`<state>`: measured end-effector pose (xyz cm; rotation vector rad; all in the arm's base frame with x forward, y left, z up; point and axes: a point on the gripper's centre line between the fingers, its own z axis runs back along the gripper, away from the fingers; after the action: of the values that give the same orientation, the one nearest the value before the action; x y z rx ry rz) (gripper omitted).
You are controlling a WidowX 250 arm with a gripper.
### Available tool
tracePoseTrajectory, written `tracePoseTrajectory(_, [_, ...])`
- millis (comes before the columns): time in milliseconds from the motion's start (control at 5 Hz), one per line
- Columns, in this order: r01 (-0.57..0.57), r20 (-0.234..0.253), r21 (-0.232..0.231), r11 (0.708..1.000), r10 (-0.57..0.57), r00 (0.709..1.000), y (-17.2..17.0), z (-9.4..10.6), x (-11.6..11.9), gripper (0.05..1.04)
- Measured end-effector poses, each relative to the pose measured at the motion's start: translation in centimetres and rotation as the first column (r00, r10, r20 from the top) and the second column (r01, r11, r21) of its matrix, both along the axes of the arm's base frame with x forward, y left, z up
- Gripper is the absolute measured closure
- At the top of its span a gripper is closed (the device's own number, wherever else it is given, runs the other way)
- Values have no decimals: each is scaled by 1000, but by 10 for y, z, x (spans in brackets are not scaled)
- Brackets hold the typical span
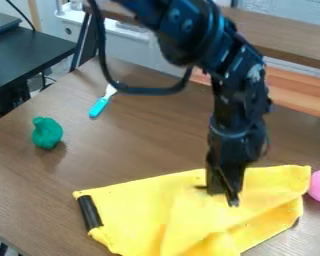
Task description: Unfold the cloth from bottom right to top left
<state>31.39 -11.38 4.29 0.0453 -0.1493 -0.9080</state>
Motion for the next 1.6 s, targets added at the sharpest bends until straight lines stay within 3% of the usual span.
tracePoseTrajectory(400, [-94,30,55,994,93,995,36,25,37,1034])
tracePoseTrajectory(800, [-151,-6,179,972,155,988,62,12,76,1034])
tracePoseTrajectory(1000, [-174,-5,219,960,179,984,76,11,91,1034])
tracePoseTrajectory(1400, [-232,-14,251,940,244,970,95,11,112,1034])
tracePoseTrajectory(1600, [-248,9,266,932,254,967,105,19,121,1034])
